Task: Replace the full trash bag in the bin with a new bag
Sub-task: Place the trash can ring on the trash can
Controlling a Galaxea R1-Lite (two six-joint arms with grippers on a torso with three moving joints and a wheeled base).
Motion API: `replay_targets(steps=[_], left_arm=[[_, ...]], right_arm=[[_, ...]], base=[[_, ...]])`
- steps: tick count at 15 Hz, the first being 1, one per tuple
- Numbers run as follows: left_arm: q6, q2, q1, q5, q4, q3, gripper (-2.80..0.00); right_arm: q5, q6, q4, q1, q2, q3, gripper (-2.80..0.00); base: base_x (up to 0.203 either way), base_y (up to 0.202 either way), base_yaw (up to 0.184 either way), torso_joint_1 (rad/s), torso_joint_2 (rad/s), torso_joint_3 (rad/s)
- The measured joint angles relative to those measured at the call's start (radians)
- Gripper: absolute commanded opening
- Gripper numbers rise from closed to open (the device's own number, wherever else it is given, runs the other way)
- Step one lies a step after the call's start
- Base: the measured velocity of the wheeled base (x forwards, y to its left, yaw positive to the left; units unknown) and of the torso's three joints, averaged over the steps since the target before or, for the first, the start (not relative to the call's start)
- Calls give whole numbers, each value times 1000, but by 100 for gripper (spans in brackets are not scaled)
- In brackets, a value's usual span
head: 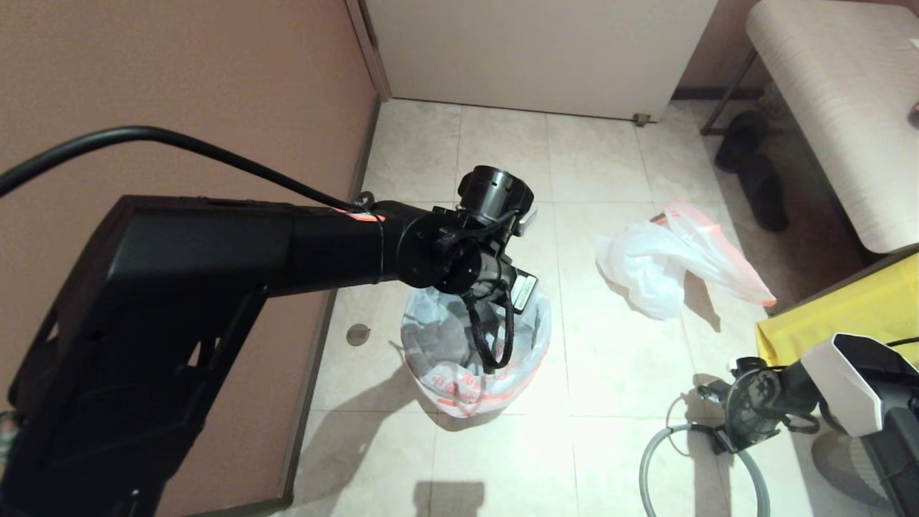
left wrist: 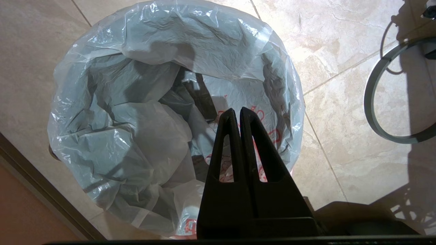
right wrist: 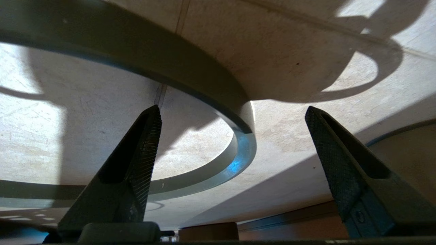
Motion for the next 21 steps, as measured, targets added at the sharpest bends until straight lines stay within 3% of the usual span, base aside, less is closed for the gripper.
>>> replay_targets(steps=[7, 8, 21], left_arm=[[0, 2, 0, 0, -1, 0, -280], [0, 2, 0, 0, -1, -1, -280], [0, 2, 4, 7, -2, -3, -280]], right_arm=[[-2, -1, 76, -1, 14, -17, 0], [-3, -1, 81, -1, 15, -18, -280], [-44, 10, 202, 5, 25, -46, -280]], base=[[0, 0, 0, 0, 0, 0], [0, 0, 0, 0, 0, 0], [0, 0, 0, 0, 0, 0]])
